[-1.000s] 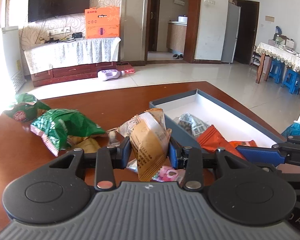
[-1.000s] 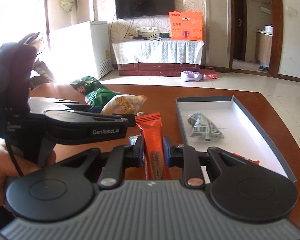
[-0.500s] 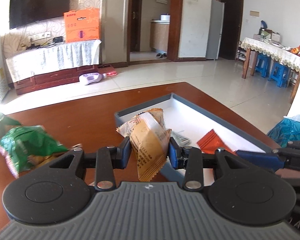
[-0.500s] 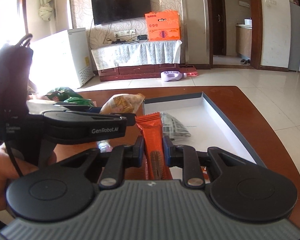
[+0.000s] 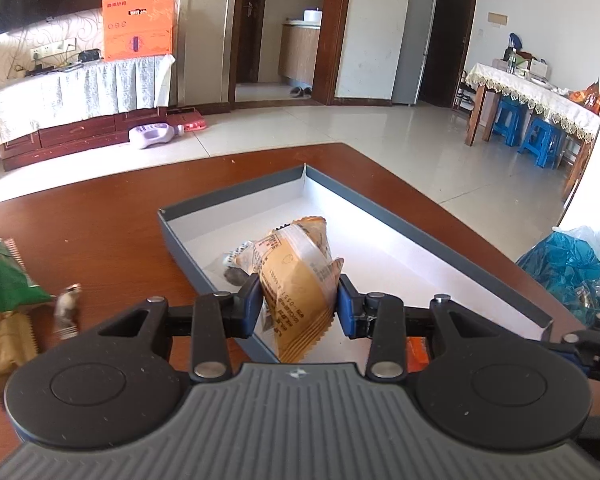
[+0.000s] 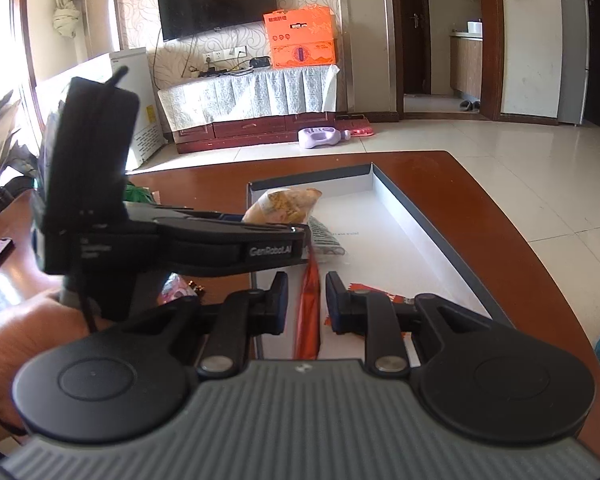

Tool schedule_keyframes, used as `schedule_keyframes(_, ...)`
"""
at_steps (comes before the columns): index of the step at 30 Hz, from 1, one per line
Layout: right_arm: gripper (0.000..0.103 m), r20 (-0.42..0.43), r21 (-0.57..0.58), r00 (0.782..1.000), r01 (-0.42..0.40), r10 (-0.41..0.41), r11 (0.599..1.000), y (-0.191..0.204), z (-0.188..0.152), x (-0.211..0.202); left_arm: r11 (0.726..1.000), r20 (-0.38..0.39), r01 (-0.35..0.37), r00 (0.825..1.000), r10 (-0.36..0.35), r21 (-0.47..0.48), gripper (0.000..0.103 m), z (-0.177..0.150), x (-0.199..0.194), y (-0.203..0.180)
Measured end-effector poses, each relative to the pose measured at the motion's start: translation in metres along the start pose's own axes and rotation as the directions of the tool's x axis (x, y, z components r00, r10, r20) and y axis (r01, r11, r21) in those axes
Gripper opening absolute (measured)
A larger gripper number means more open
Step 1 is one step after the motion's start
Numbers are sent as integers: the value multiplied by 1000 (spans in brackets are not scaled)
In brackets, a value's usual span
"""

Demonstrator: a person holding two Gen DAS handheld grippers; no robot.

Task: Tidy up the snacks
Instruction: 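Carry the pastry packet with the left tool while the right carries the candy bar to the box, then lower the pastry packet into the box with the left tool while the right releases the candy bar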

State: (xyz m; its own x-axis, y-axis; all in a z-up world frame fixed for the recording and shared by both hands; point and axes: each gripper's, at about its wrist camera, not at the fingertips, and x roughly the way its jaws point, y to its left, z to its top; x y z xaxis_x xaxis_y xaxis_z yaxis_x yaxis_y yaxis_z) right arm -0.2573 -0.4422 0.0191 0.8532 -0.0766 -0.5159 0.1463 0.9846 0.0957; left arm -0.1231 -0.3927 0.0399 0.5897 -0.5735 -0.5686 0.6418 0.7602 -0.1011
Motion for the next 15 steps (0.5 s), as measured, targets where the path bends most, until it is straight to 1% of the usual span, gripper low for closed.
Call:
schedule_keyframes(4, 23, -27, 3, 999, 17, -17, 1000, -5, 0, 11, 1000, 8, -15, 1000, 15, 26, 44, 4, 18, -3)
schedule_keyframes(6, 23, -42, 3, 999, 21, -21, 1000, -6, -2, 15, 1000, 7, -9, 1000, 9, 26, 45, 7, 26, -3)
schedule_keyframes(9, 23, -54, -3, 998, 24, -24, 1000, -6, -5, 16, 1000, -5, 0, 1000, 1, 19, 45, 9, 39, -2)
schedule_keyframes(11, 23, -64, -6, 998, 21, -22, 1000, -6, -6, 17, 1000, -7, -11, 1000, 11, 23, 45, 9, 44, -1)
schedule_keyframes(14, 23, -72, -15, 997, 16, -17, 1000, -3, -6, 18, 1000, -35, -14, 999, 15, 7, 45, 9, 57, 3)
schedule_keyframes(15, 23, -77, -18, 997, 13, -15, 1000, -3, -8, 18, 1000, -30, -14, 999, 14, 21, 45, 9, 59, 2)
